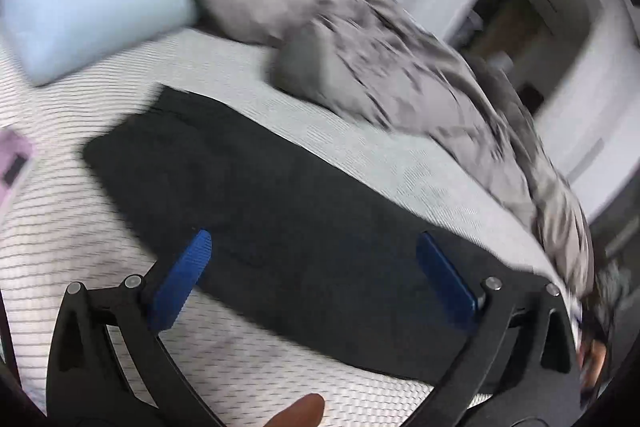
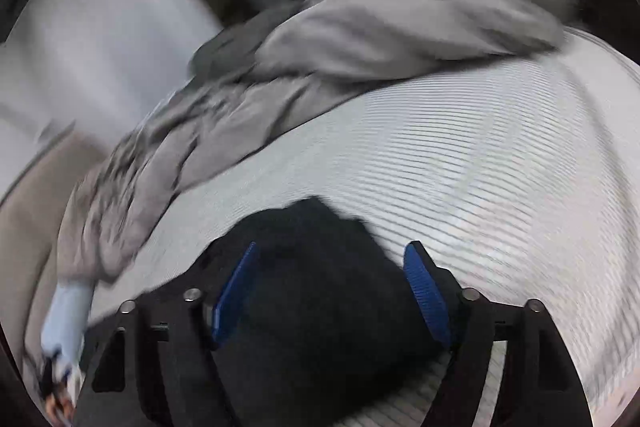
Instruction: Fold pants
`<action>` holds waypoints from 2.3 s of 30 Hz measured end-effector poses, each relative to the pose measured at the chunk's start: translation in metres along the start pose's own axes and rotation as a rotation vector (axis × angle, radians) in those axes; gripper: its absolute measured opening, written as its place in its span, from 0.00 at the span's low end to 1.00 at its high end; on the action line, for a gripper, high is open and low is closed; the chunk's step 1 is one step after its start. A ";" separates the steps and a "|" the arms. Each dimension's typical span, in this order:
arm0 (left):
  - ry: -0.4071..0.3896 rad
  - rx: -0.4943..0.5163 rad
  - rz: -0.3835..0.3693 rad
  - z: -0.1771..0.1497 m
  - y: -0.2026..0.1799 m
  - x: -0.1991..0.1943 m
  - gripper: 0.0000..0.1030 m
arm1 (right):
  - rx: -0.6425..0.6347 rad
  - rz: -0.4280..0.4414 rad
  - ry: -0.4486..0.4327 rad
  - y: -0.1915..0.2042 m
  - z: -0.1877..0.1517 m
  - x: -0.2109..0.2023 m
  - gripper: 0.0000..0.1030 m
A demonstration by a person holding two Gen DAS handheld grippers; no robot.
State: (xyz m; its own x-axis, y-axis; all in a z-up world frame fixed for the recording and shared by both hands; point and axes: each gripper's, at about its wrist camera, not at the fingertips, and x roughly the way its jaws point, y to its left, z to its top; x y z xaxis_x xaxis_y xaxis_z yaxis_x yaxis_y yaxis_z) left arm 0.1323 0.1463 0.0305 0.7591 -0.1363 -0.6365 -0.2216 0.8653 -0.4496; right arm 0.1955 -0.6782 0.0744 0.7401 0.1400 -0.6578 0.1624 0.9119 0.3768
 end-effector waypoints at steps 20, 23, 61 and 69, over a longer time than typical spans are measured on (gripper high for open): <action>0.146 0.075 0.054 -0.021 -0.011 0.061 0.99 | -0.255 -0.263 0.121 0.034 0.022 0.096 0.21; 0.131 0.065 0.053 -0.020 -0.006 0.053 0.99 | -0.199 -0.299 0.119 0.022 0.017 0.089 0.37; 0.432 0.665 -0.118 -0.171 -0.206 0.081 0.99 | -0.534 0.006 0.227 0.151 -0.160 0.048 0.87; 0.380 0.543 -0.235 -0.154 -0.204 0.061 0.99 | 0.166 -0.045 -0.036 -0.004 -0.097 -0.017 0.76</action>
State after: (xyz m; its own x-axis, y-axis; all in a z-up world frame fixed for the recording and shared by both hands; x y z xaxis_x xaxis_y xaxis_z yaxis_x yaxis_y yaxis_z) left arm 0.1295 -0.1130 -0.0124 0.4614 -0.4226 -0.7801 0.3342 0.8973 -0.2884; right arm 0.1188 -0.6465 0.0212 0.7518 0.0839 -0.6540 0.2992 0.8405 0.4517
